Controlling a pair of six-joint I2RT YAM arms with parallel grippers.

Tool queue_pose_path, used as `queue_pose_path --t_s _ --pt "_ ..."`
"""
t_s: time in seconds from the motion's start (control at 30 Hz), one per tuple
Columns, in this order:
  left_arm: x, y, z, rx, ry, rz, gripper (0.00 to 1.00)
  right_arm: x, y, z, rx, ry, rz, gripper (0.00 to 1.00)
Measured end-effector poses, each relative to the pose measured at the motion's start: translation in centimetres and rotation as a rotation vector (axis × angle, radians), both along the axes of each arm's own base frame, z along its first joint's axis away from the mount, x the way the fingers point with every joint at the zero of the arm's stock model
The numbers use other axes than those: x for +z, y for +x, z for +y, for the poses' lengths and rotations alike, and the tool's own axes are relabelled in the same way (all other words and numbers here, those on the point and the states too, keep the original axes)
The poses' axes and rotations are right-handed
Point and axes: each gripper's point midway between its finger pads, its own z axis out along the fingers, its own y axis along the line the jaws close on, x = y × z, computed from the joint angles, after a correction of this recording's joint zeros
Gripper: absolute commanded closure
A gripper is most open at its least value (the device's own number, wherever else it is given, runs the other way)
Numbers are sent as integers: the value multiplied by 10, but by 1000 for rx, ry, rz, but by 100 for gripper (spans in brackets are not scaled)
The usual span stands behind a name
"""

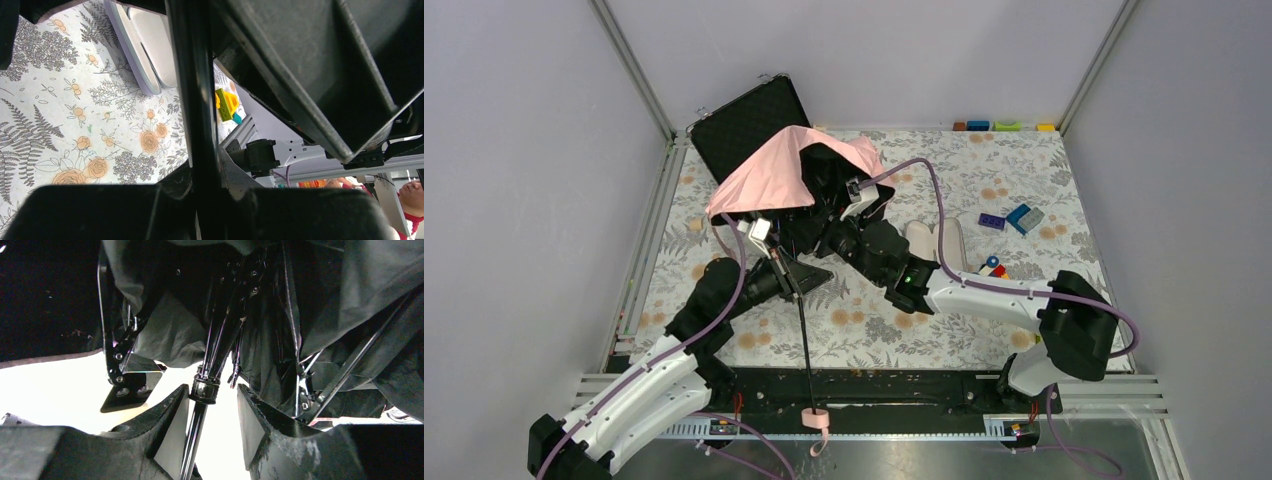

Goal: Open the umbrella

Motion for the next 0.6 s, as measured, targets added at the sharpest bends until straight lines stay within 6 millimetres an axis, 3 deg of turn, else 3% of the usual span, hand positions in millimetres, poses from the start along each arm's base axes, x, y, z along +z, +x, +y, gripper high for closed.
queue_pose_path --t_s 0.43,0.6 --pt "-3 0 0 3 6 20 100 -9 4 8 0 4 6 53" --pt "-8 -1 1 3 18 35 100 -14 5 12 2 3 8 65"
